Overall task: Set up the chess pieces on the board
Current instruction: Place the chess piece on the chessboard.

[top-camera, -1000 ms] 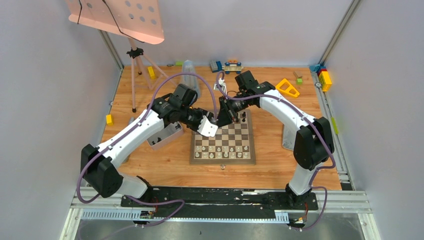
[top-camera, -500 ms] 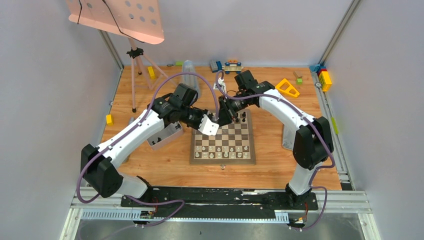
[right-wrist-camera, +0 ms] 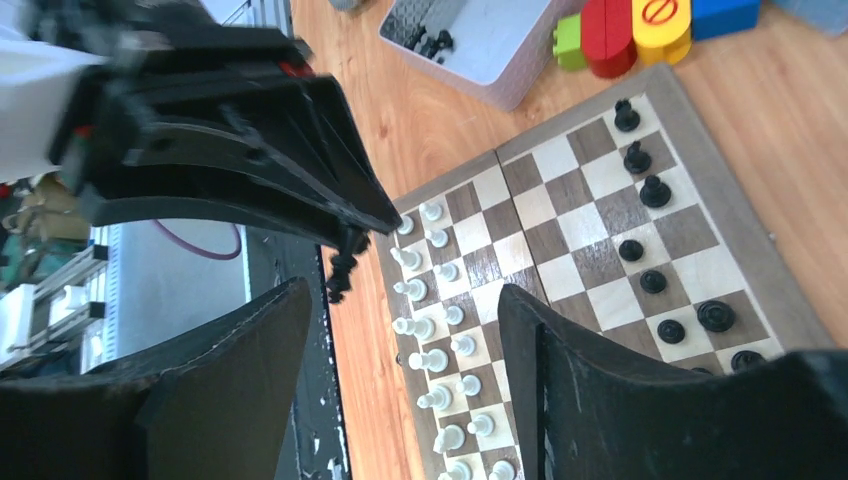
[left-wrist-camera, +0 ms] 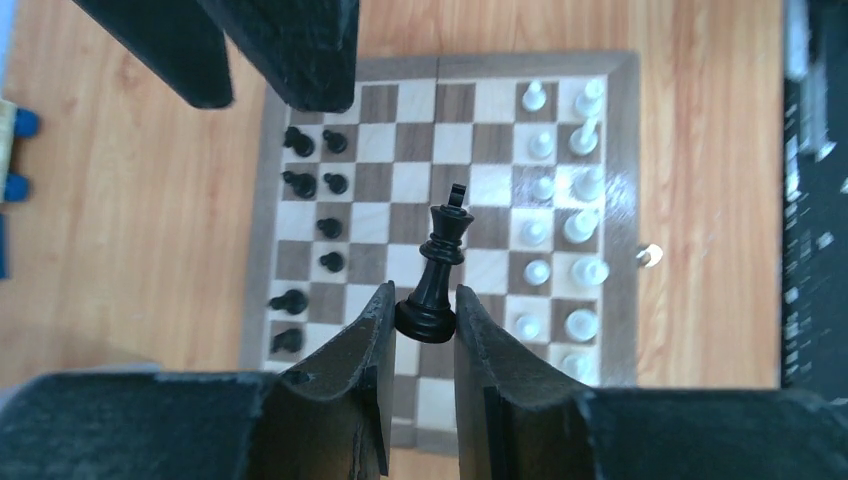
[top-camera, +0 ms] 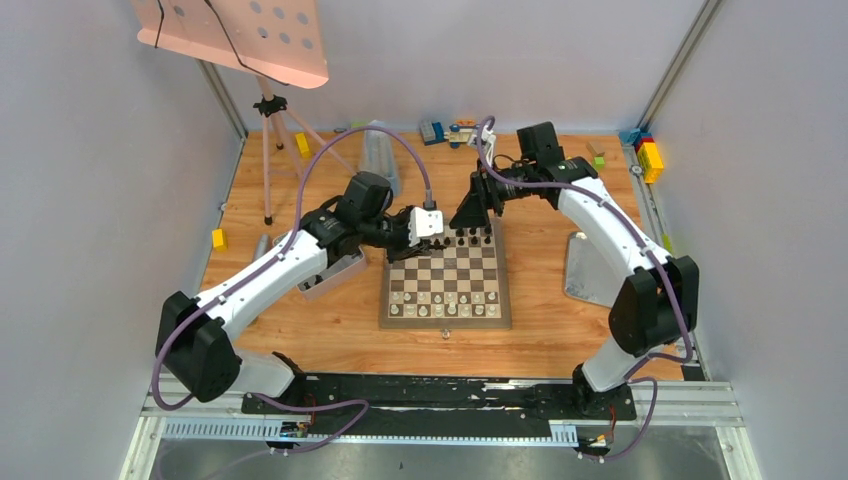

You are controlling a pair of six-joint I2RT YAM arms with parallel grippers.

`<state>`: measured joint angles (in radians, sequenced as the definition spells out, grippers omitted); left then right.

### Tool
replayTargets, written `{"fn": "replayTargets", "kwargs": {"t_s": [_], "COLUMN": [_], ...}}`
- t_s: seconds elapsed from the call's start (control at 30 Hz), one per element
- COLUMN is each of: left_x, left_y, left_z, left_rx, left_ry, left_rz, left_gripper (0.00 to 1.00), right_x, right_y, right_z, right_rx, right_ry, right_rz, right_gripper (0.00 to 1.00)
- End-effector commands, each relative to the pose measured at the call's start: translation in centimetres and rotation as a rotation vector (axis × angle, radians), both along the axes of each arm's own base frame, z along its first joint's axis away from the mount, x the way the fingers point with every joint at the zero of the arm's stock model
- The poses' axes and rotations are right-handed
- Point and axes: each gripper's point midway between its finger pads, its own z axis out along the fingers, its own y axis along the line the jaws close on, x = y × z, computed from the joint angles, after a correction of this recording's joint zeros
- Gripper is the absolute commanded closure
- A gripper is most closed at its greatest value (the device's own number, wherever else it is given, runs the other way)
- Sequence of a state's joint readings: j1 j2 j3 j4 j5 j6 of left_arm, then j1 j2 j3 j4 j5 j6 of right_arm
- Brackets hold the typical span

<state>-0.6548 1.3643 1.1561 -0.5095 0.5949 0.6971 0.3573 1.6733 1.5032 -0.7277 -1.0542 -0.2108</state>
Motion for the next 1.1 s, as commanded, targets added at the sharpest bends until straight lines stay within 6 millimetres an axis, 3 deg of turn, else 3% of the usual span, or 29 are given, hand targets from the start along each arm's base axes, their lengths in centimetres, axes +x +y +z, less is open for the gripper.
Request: {"fn": "replayTargets", "kwargs": {"t_s": [0.0, 0.27, 0.53, 1.07], "left_x": [-1.4, -2.0, -1.6, -1.0], "left_y": [-2.4, -3.3, -3.1, -3.0], "left_z": [2.1, 2.9, 3.1, 2.7], "left_rx": [-0.201, -0.333, -0.355, -0.350], "left_ry": [0.224, 0.427, 0.438, 0.442], "left_rz": [0.076, 0.062, 0.067, 0.102], "left_gripper": [0.92, 0.93, 0.93, 0.94], "right_x": [0.3, -1.7, -3.1, -4.2], "right_y": [0.3, 0.4, 0.9, 1.7], "right_z": [3.5, 3.4, 3.1, 2.3], "right_rx": [0.068, 0.115, 0.135, 0.123], "right_ry": [-0.160, -0.152, -0.135, -0.130], "right_rz": [-0.032, 0.040, 0.092, 0.123], "right_gripper": [0.29, 0.27, 0.29, 0.58]}}
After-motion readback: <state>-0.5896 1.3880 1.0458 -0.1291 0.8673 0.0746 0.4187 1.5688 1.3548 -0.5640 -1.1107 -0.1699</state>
